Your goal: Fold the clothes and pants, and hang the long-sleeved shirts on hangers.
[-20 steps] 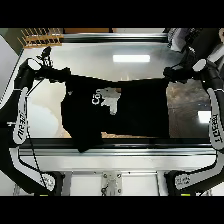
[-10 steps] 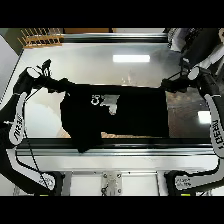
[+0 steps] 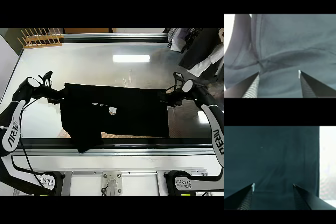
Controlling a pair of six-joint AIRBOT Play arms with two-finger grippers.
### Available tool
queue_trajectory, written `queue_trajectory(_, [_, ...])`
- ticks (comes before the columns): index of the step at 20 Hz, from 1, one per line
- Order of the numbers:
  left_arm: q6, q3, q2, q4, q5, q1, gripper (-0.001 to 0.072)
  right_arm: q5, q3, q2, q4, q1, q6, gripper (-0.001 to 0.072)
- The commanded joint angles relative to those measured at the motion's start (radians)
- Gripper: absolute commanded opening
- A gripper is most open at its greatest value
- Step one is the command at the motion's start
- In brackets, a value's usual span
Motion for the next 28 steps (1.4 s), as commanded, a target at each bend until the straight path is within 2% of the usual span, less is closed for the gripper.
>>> queue_trajectory(1, [-0.015,-0.023,0.114,0.005,-0.034,0.045,0.0508,0.081,-0.019,0.141,-0.031,-0.032,0.003,0.0523])
queue_trajectory(3, [-0.025,-0.108,0.218,0.006,-0.065,0.074,0.0508,0.177,-0.084,0.262,-0.062,-0.077,0.004,0.0523])
queue_trajectory(6, [-0.025,-0.296,0.351,0.004,-0.072,0.079,0.0508,0.265,-0.302,0.428,-0.059,-0.156,0.132,0.0523])
queue_trajectory(9, [-0.025,-0.46,0.444,0.0,-0.068,0.08,0.0509,0.197,-0.558,0.562,-0.043,-0.214,0.348,0.0523])
queue_trajectory(11, [-0.025,-0.529,0.482,0.0,-0.059,0.08,0.0509,0.126,-0.685,0.607,0.017,-0.225,0.41,0.0523])
queue_trajectory(16, [-0.024,-0.618,0.551,-0.004,-0.009,0.08,0.0509,-0.113,-0.825,0.6,0.192,-0.223,0.406,0.0508])
queue_trajectory(24, [-0.025,-0.629,0.513,-0.005,-0.001,0.08,0.0509,-0.309,-0.827,0.495,0.197,-0.087,0.392,0.0507])
queue_trajectory(25, [-0.025,-0.629,0.51,-0.003,-0.005,0.08,0.0509,-0.323,-0.827,0.491,0.196,-0.068,0.391,0.0456])
queue_trajectory(27, [-0.026,-0.63,0.511,0.018,-0.033,0.08,0.0509,-0.324,-0.825,0.492,0.197,-0.056,0.356,0.0006])
queue_trajectory(28, [-0.042,-0.637,0.511,0.035,-0.053,0.08,0.0509,-0.324,-0.825,0.492,0.197,-0.056,0.338,0.0011])
